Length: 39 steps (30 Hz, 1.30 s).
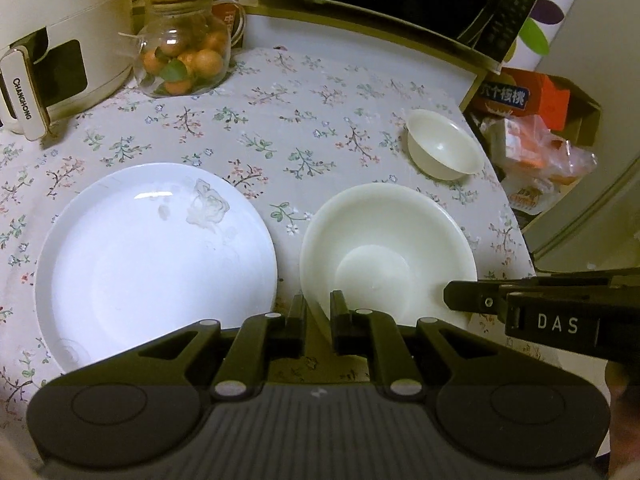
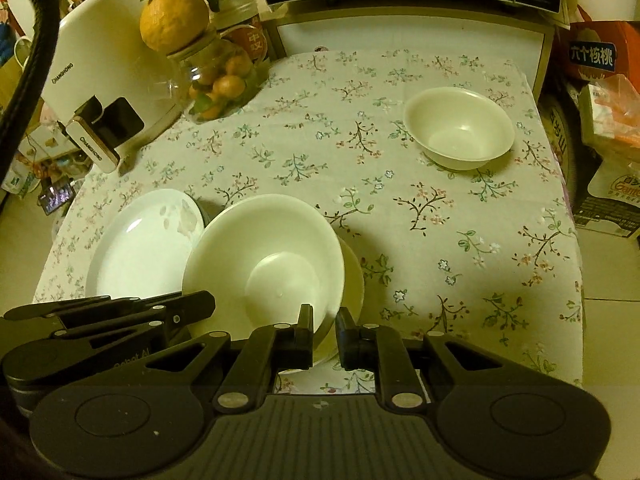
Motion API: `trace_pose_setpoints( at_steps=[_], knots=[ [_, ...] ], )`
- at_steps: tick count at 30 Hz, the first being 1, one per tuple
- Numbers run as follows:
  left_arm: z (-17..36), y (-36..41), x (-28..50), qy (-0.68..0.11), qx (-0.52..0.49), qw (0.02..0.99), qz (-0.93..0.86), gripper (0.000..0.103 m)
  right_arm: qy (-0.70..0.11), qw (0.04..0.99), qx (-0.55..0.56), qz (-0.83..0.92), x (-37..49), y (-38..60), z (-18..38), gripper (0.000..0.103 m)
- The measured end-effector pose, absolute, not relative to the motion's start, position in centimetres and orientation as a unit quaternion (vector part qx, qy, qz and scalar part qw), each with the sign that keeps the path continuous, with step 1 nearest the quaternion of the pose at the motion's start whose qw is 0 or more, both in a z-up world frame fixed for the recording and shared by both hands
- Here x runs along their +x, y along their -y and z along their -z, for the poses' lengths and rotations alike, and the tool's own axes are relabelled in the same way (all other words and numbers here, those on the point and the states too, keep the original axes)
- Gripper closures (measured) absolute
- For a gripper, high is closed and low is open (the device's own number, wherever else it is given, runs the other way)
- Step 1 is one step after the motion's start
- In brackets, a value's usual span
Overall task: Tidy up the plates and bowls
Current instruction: 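Lift the cream bowl with both grippers and carry it toward the plate stack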
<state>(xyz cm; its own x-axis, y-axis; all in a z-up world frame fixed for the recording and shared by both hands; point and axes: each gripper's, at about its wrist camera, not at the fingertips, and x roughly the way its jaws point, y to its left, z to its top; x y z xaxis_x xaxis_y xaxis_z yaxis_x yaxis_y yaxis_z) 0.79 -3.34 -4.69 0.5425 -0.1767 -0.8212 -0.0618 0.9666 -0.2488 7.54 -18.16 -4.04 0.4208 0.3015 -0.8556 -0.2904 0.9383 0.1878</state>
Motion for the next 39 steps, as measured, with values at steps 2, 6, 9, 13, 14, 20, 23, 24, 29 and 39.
trace_pose_setpoints(
  at_steps=[2,6,9,13,14,20,23,24,29,39],
  knots=[
    [4.8,3.4,0.8,-0.478,-0.124,0.869,0.033,0.092,-0.508,0.843,0.004,-0.176,7.6,18.3,4.0,0.089],
    [4.8,3.5,0.7,-0.479,-0.120,0.869,0.033,0.092,-0.510,0.842,0.000,-0.176,7.6,18.2,4.2,0.089],
    [4.9,3.6,0.8,-0.480,-0.119,0.869,0.034,0.091,-0.511,0.841,-0.002,-0.176,7.6,18.2,4.2,0.089],
    [5.0,3.9,1.0,-0.479,-0.111,0.870,0.034,0.091,-0.512,0.841,0.000,-0.176,7.7,18.3,4.2,0.089],
    [5.1,4.0,1.0,-0.479,-0.109,0.870,0.034,0.091,-0.512,0.841,0.000,-0.176,7.7,18.3,4.2,0.089],
    [5.4,3.9,1.2,-0.484,-0.108,0.868,0.034,0.090,-0.516,0.838,-0.002,-0.176,7.8,18.2,4.5,0.088],
    [5.5,4.0,1.3,-0.484,-0.105,0.868,0.034,0.090,-0.517,0.838,-0.004,-0.174,7.9,18.2,4.7,0.088],
    [5.5,4.1,1.3,-0.484,-0.104,0.868,0.035,0.090,-0.518,0.838,-0.004,-0.173,7.9,18.3,4.7,0.088],
    [5.6,4.1,1.5,-0.486,-0.100,0.867,0.037,0.089,-0.518,0.838,-0.003,-0.170,8.0,18.4,4.8,0.088],
    [5.7,4.1,1.8,-0.487,-0.103,0.866,0.044,0.088,-0.521,0.837,-0.003,-0.170,8.1,18.4,4.9,0.083]
  ],
)
